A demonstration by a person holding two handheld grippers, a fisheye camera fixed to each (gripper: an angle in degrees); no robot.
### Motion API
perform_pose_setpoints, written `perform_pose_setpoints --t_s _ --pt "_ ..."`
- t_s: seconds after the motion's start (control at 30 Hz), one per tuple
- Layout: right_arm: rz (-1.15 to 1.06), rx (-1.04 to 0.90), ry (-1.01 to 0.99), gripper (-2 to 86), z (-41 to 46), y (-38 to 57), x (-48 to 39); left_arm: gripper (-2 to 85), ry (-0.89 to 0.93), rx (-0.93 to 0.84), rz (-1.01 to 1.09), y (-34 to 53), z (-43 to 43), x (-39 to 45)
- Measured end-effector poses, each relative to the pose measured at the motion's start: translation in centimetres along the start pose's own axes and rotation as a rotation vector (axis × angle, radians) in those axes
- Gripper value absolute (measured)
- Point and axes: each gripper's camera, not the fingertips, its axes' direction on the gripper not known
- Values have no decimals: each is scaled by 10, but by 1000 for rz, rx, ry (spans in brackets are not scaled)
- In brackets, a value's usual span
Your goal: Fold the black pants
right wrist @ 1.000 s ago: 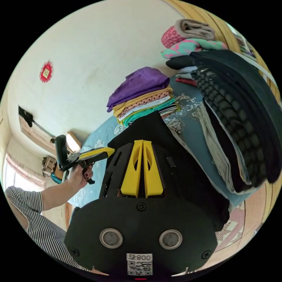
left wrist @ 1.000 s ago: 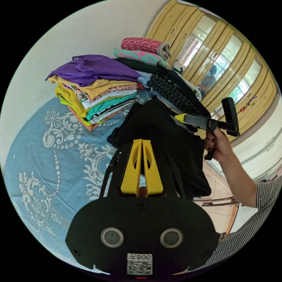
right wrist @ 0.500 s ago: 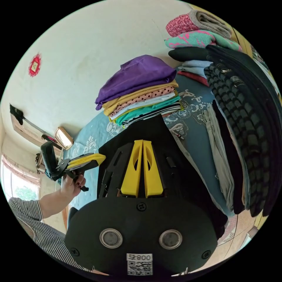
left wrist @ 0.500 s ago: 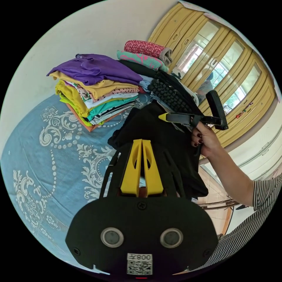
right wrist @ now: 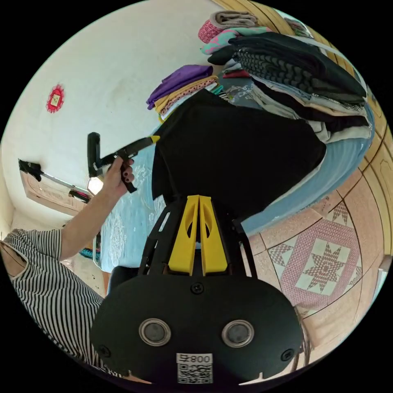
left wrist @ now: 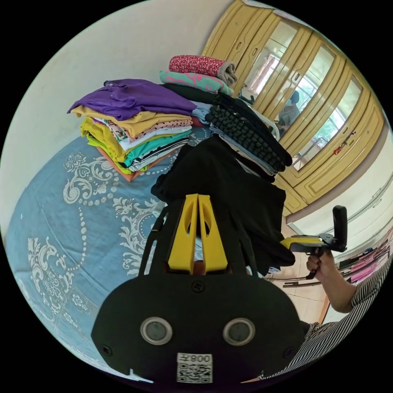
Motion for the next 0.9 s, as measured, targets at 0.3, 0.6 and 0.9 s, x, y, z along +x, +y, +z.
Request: perform_pose_setpoints --t_s 0.3,0.6,0.9 --pt "-66 -101 163 0 15 -21 -5 0 -2 -38 47 24 -24 23" --pt "-37 -51 199 0 -9 -26 -4 0 -28 -131 58 54 -13 48" --pt "-99 207 302 3 -95 -47 -16 1 -158 -178 41 140 -38 35"
